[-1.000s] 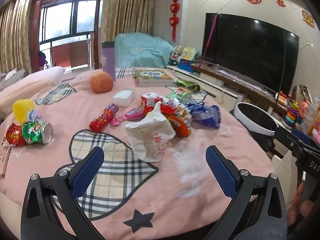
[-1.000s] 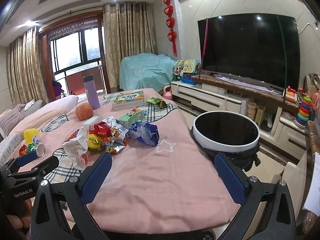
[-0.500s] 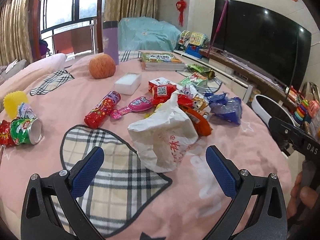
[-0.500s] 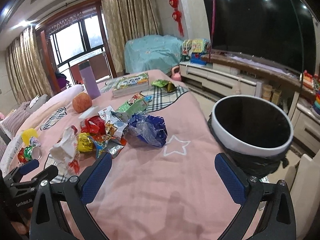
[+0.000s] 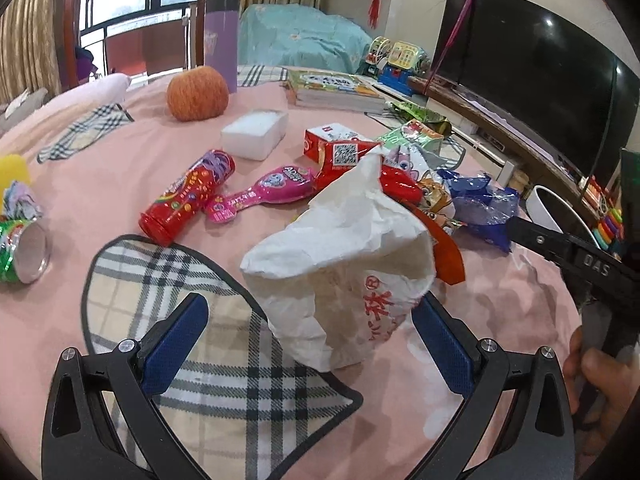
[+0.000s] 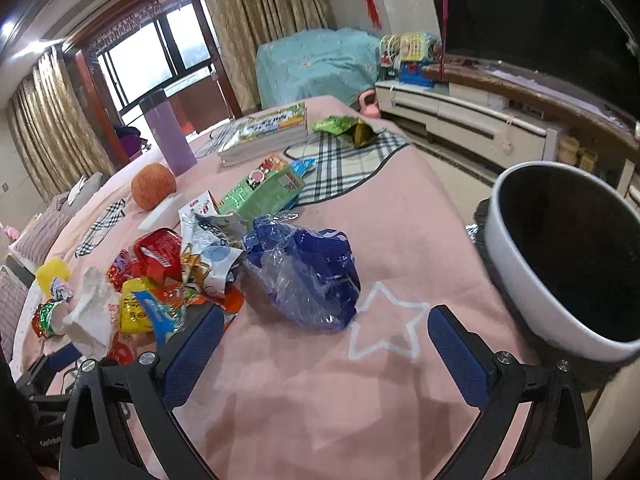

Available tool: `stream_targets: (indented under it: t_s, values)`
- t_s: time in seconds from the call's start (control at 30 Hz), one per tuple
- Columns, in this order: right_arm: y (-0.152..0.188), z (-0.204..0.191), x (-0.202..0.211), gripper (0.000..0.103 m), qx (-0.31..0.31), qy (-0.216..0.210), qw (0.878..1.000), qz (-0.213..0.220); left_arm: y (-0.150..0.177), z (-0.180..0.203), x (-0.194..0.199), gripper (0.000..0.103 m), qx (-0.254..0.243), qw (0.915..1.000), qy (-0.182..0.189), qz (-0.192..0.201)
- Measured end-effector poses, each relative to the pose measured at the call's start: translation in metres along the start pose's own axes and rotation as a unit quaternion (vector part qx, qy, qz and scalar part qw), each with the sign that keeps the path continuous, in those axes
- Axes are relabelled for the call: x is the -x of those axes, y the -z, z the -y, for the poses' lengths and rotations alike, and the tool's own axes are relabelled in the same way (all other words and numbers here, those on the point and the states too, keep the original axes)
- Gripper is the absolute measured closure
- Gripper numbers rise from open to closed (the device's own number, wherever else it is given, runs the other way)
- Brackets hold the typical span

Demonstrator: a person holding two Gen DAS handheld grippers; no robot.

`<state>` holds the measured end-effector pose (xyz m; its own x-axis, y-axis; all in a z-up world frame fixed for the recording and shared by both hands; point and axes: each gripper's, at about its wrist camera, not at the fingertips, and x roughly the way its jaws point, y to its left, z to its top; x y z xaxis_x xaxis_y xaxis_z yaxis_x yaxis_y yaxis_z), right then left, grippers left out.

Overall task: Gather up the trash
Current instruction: 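Grasp the white tissue bag with the left tool while the right tool grasps the blue plastic bag, then carry both bags over the bin and open both tools to drop them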

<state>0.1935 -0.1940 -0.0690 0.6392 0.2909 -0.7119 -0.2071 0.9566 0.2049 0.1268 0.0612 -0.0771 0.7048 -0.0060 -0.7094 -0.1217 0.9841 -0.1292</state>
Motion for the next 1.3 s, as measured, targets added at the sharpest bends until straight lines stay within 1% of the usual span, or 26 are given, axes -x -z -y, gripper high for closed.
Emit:
stream_targets:
  t_s: [0.03,0.1,0.13,0.17,0.2,0.23,0.27,0.3,0.37,0.43,0.5,0.67,0.83,0.97,1.1,1.3]
  values:
    - [-0.001,0.000,-0.004,0.005,-0.001,-0.002,1.000,-0.004,0.000,-0.001,-0.002,0.002,0.002,1.0000,0.002,-0.002]
    - [-0.004,0.000,-0.011,0.013,0.000,-0.007,1.000,-0.012,-0.001,-0.002,-0.007,0.013,0.007,0.9999,0.011,-0.008]
    - [-0.005,0.000,-0.014,0.023,0.001,-0.010,1.000,-0.015,-0.001,-0.002,-0.009,0.025,0.008,0.9998,0.016,-0.012]
    - [-0.005,0.000,-0.016,0.038,0.000,-0.014,1.000,-0.019,-0.001,-0.003,-0.011,0.037,0.009,0.9996,0.022,-0.018]
    - [-0.005,0.000,-0.018,0.047,0.000,-0.018,1.000,-0.022,-0.001,-0.004,-0.013,0.041,0.009,0.9994,0.026,-0.021]
    - [-0.005,-0.001,-0.019,0.052,-0.001,-0.021,0.999,-0.024,0.000,-0.004,-0.014,0.047,0.010,0.9993,0.028,-0.022]
    - [-0.004,0.000,-0.019,0.056,0.000,-0.023,0.999,-0.024,0.000,-0.005,-0.014,0.049,0.010,0.9993,0.029,-0.021]
    - [-0.002,-0.001,-0.018,0.061,0.002,-0.025,0.999,-0.022,0.001,-0.005,-0.013,0.052,0.011,0.9993,0.029,-0.018]
    - [0.001,-0.002,-0.012,0.063,0.006,-0.029,0.999,-0.016,0.003,-0.005,-0.010,0.059,0.010,0.9993,0.031,-0.016]
    - [0.003,-0.002,-0.008,0.065,0.007,-0.034,0.999,-0.012,0.003,-0.004,-0.006,0.062,0.010,0.9994,0.031,-0.011]
    - [0.004,-0.002,-0.004,0.068,0.006,-0.035,0.999,-0.008,0.004,-0.003,0.001,0.062,0.007,0.9996,0.029,-0.002]
    - [0.011,-0.001,0.010,0.068,0.004,-0.040,0.999,0.004,0.003,-0.005,0.021,0.062,0.005,0.9994,0.023,0.026]
    - [0.018,0.007,0.028,0.068,-0.003,-0.035,0.999,0.020,0.002,-0.001,0.031,0.062,0.000,0.9988,0.029,0.039]
    - [0.021,0.012,0.042,0.068,-0.009,-0.030,0.999,0.032,0.002,0.008,0.039,0.062,-0.007,0.9980,0.044,0.045]
    - [0.024,0.020,0.052,0.068,-0.017,-0.025,0.999,0.040,0.001,0.025,0.045,0.062,-0.024,0.9965,0.064,0.048]
    - [0.027,0.033,0.069,0.068,-0.029,-0.015,0.998,0.053,-0.002,0.056,0.046,0.062,-0.048,0.9928,0.103,0.038]
